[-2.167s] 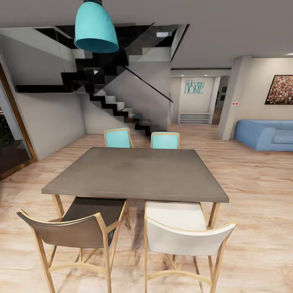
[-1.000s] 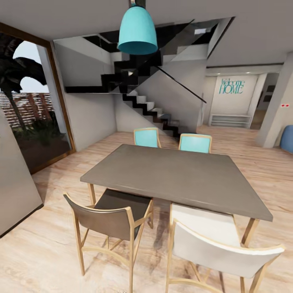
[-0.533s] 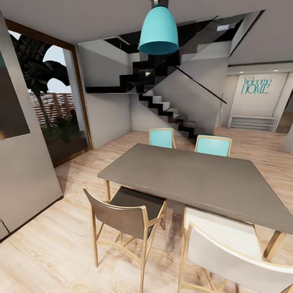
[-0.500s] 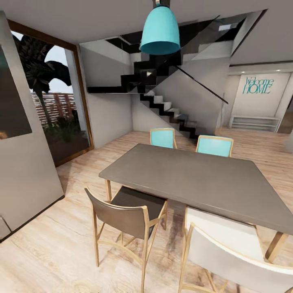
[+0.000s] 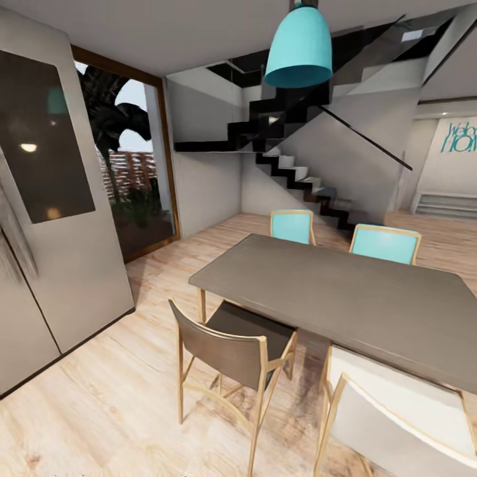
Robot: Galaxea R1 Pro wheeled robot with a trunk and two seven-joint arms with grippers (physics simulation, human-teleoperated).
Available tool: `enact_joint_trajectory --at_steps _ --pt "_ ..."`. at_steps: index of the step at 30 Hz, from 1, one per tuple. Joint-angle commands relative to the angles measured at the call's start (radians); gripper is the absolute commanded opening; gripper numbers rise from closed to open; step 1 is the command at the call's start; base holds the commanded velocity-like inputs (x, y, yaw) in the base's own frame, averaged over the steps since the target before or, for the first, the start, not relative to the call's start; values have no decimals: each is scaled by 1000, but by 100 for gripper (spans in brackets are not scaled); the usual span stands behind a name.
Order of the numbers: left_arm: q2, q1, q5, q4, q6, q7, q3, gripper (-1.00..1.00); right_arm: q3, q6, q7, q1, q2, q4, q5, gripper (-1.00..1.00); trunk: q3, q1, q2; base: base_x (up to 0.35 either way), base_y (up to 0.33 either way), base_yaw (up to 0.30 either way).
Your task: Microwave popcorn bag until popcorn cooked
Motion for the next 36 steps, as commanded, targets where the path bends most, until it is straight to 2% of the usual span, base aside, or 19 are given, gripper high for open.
enact_joint_trajectory --at_steps 1,36 --pt "0 0 6 -1 -2 0 0 100 0 -3 0 0 0 0 0 100 -1 0 0 0 0 270" --pt "0 0 6 -1 -2 0 0 100 0 -3 0 0 0 0 1 100 -1 0 0 0 0 270"
